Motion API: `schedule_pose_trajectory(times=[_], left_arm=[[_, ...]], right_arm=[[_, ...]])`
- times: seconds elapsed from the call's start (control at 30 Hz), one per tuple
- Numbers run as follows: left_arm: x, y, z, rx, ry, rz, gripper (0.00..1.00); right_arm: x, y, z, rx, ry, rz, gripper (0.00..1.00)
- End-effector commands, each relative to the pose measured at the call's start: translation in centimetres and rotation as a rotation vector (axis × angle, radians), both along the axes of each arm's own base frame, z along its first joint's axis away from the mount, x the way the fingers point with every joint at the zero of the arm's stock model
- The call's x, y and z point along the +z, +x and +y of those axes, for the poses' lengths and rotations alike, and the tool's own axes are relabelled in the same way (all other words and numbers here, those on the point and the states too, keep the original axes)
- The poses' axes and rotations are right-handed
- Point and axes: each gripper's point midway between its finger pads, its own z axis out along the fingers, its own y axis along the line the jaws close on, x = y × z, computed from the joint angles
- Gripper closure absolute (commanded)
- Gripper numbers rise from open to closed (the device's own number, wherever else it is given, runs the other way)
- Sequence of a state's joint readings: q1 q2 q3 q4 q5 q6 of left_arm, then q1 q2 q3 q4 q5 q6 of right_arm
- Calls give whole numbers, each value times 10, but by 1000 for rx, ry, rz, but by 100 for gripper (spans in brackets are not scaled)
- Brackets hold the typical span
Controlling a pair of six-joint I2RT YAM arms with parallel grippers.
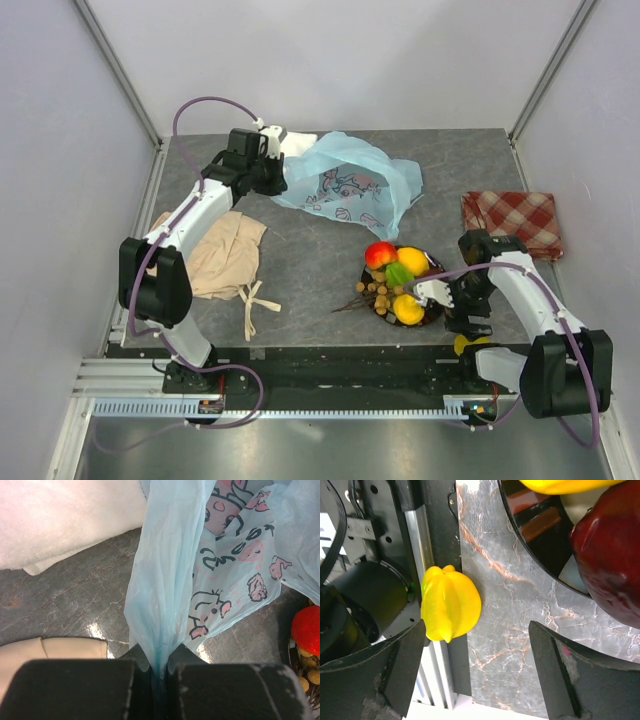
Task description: Take the fake fruits out of the plastic bag
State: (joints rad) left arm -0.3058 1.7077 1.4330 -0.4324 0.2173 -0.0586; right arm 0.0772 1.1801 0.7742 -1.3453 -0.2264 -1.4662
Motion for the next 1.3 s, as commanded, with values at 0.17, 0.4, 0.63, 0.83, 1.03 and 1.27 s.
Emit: schedule_pose_trajectory(times=[0.17, 0.4, 0.63, 0.83, 1.03, 1.27], left_arm=[[27, 7, -3, -20, -17, -78, 98], [33, 7, -3, -17, -19, -90, 98], [41, 7, 0, -3, -14, -107, 98], [39, 8, -4, -8, -33, -88, 99], [43, 13, -9, -18, -50, -93, 98], [41, 13, -5, -23, -28, -100, 98]], right_arm=[[-2, -34, -2, 149, 17, 188, 11], [-8, -30, -8, 26, -67, 213, 13], [-10, -10, -8, -163, -101, 87, 16], [-1, 4, -10, -513, -99, 208, 16], [5, -1, -21, -761, -217, 232, 15], [21, -12, -13, -837, -234, 252, 12]])
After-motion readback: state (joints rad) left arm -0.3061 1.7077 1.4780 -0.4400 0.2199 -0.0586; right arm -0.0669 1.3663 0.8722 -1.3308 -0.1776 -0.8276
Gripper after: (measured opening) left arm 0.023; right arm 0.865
